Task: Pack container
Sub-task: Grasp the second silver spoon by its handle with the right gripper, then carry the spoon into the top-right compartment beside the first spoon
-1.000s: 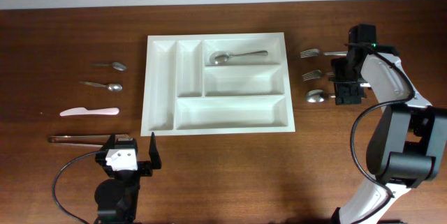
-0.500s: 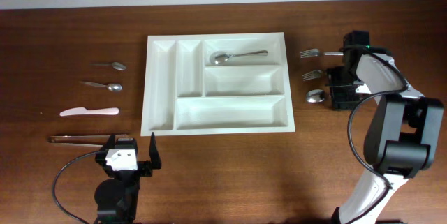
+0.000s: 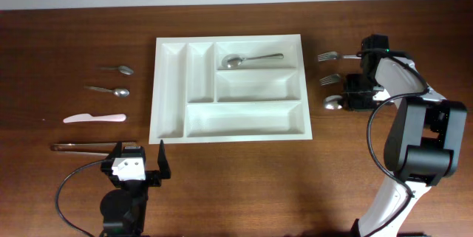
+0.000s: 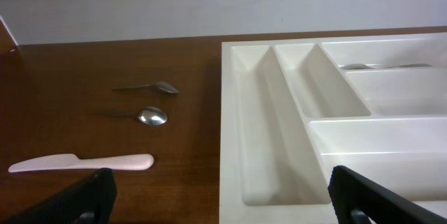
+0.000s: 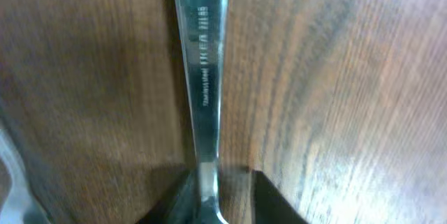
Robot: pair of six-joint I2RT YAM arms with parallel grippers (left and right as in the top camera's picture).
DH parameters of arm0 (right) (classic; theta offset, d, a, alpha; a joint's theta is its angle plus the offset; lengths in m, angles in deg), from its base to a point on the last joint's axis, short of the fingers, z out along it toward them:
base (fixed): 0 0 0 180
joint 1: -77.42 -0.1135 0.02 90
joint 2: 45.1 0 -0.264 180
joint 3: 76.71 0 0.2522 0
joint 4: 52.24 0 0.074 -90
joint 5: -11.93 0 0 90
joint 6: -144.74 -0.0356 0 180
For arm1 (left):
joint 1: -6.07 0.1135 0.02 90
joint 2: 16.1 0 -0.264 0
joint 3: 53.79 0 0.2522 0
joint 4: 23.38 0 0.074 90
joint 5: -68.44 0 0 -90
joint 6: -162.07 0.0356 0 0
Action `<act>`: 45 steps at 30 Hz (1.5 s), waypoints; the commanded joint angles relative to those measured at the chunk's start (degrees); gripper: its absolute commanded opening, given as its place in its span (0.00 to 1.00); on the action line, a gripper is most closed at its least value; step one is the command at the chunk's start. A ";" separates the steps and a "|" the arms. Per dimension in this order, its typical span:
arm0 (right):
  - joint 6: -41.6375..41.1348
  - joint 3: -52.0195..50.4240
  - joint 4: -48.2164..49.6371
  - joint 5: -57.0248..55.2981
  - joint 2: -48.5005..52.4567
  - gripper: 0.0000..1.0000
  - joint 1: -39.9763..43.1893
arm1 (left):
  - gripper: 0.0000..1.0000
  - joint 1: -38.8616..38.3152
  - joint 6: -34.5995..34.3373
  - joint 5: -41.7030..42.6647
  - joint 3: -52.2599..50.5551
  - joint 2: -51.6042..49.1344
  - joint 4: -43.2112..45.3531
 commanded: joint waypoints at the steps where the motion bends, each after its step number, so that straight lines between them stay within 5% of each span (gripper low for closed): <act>1: 0.28 -0.31 -1.07 0.26 0.57 0.05 -0.20 | 0.99 0.02 0.68 0.83 0.00 0.39 -0.44; 22: 13.11 2.82 -1.97 0.04 -0.42 0.04 0.02 | 0.99 0.02 0.68 0.83 0.00 0.39 -0.44; 45: 26.05 26.18 -9.18 8.41 -1.38 0.04 -0.85 | 0.99 0.02 0.68 0.83 0.00 0.39 -0.44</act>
